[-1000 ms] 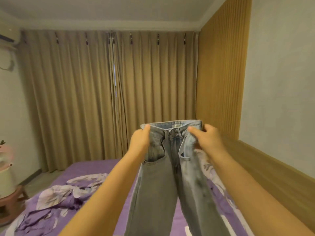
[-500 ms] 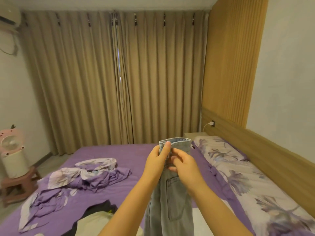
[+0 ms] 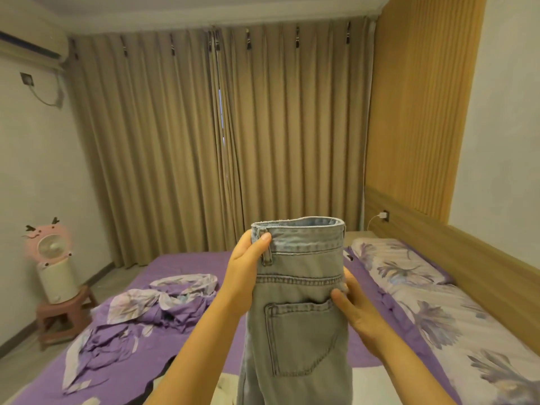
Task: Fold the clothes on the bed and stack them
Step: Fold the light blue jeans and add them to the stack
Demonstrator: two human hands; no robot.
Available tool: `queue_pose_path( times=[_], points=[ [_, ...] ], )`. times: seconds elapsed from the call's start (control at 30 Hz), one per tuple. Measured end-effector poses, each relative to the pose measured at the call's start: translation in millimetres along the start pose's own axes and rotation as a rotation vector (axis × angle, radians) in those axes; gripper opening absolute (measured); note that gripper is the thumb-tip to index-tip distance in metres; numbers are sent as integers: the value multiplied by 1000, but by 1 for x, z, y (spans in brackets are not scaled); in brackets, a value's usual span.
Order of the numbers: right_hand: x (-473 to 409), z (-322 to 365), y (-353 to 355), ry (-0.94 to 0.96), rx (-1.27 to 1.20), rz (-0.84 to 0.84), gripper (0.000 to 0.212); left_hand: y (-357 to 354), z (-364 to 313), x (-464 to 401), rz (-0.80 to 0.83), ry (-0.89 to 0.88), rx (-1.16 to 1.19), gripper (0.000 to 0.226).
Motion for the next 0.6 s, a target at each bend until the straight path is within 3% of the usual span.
queue_pose_path(
  times=[0.07, 0.23, 0.4, 0.47, 0.53, 0.57, 0.6],
  points=[
    [-4, 8, -9, -36, -88, 59, 90, 10, -21, -9, -23, -29, 21, 20],
    [-21, 48, -37, 22, -100, -37, 51, 46, -50, -22, -110, -111, -113, 18],
    [-26, 71, -67, 87, -152, 2, 55, 90, -53, -31, -223, -146, -169, 26],
    [-25, 76, -79, 145, -75, -35, 37, 106, -47, -29, -287, -102, -232, 34],
    [-24, 78, -91, 191, 24, -110, 20, 117, -41, -19, -410, -77, -431, 45],
    [-24, 75, -98, 198, 71, -129, 19, 120, -43, -11, -506, -152, -613, 50],
    [-25, 71, -103, 201, 115, -129, 21, 116, -50, 0, -582, -334, -803, 52]
  ],
)
Point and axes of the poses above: each hand's wrist, its own x-axis away from the middle knuckle, its own y-axis out of the back of the hand, z = x × y, the point moved 3 cm from there along -x, towards the middle knuckle, and after that the axes turned 2 degrees about -y, right-handed, at the moved point
